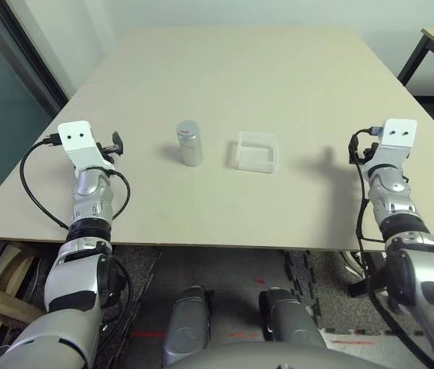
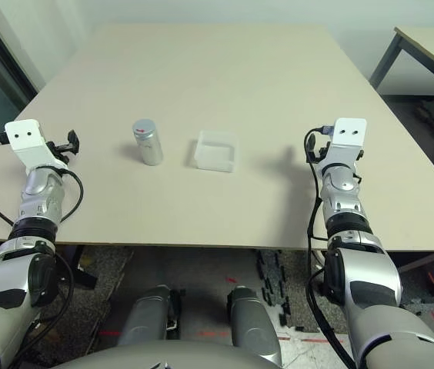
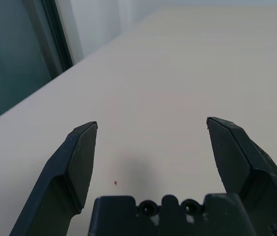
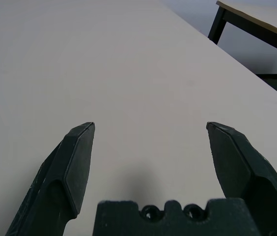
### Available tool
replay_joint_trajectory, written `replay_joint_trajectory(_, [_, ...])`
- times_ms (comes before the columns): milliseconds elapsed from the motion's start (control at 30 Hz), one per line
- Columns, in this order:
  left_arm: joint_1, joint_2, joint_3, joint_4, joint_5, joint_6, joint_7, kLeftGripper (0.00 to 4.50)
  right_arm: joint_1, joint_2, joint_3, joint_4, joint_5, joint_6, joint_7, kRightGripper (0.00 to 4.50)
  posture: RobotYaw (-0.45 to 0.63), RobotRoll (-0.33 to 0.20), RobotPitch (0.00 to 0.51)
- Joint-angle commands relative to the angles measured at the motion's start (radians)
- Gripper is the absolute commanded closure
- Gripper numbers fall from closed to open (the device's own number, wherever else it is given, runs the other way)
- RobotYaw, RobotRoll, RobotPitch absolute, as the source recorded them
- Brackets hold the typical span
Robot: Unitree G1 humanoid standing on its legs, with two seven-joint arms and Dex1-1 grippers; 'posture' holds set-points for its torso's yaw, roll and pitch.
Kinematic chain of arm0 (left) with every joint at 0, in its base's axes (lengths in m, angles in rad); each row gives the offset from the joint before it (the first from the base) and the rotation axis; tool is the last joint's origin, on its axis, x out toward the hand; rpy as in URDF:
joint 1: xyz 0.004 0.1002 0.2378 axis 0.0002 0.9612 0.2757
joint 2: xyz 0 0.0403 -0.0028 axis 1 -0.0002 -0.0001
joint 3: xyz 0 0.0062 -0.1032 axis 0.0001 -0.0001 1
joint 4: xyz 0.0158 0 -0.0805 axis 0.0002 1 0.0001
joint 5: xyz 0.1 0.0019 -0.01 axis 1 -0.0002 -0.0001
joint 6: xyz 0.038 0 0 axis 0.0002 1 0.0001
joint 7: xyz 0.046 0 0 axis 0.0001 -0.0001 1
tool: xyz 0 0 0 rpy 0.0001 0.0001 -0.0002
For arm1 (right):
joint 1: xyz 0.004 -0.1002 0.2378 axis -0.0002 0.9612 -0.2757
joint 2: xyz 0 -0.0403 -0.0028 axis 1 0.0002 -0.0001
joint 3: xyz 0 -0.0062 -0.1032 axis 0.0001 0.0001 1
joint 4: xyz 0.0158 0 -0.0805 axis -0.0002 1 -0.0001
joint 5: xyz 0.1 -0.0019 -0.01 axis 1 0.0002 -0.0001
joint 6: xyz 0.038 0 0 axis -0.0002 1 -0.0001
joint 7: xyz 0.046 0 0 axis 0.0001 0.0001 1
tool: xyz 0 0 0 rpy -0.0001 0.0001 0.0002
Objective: Pour the medicine from the bottle into the box.
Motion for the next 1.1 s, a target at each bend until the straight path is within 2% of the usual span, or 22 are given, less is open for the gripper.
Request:
replay_joint_trajectory(33, [-0.017,0.013,-0.003,0.020,0.005,-0.009,-0.002,0.03,-0.005,-0.003,0.001,0.012,-0.004,-0.010,0.007,0.00,0.01,0.000,0.039])
replay_joint_trajectory(200, [-0.019,0.027,-0.011,0.019,0.010,-0.014,-0.024,0.03,-0.012,-0.014,0.002,0.012,-0.005,-0.013,0.023,0.00,0.00,0.000,0.040])
replay_joint_trajectory(300, [-0.016,0.042,-0.016,0.013,-0.001,-0.021,-0.095,0.03,-0.011,-0.026,0.006,-0.001,0.004,-0.014,0.093,0.00,0.00,0.000,0.041])
replay_joint_trajectory(533, [-0.037,0.092,-0.023,0.008,-0.068,0.001,-0.432,0.03,-0.003,-0.081,0.034,-0.067,0.042,0.043,0.444,0.00,-0.03,0.000,0.049])
replay_joint_trajectory(633, [-0.046,0.112,-0.036,0.021,-0.067,0.013,-0.534,0.03,-0.002,-0.101,0.038,-0.103,0.059,0.076,0.539,0.00,-0.04,0.000,0.054])
replay_joint_trajectory(833, [-0.059,0.165,-0.111,-0.001,-0.081,0.102,-0.892,0.03,-0.009,-0.163,0.083,-0.254,0.107,0.205,0.824,0.00,-0.03,0.000,0.071])
replay_joint_trajectory(933, [-0.057,0.189,-0.149,-0.030,-0.090,0.156,-1.060,0.03,-0.015,-0.181,0.111,-0.306,0.111,0.257,0.909,0.00,-0.03,0.000,0.076])
replay_joint_trajectory(1100, [-0.103,0.211,-0.201,-0.015,-0.068,0.173,-1.210,0.03,-0.034,-0.187,0.144,-0.375,0.121,0.344,1.007,0.00,-0.04,0.000,0.081])
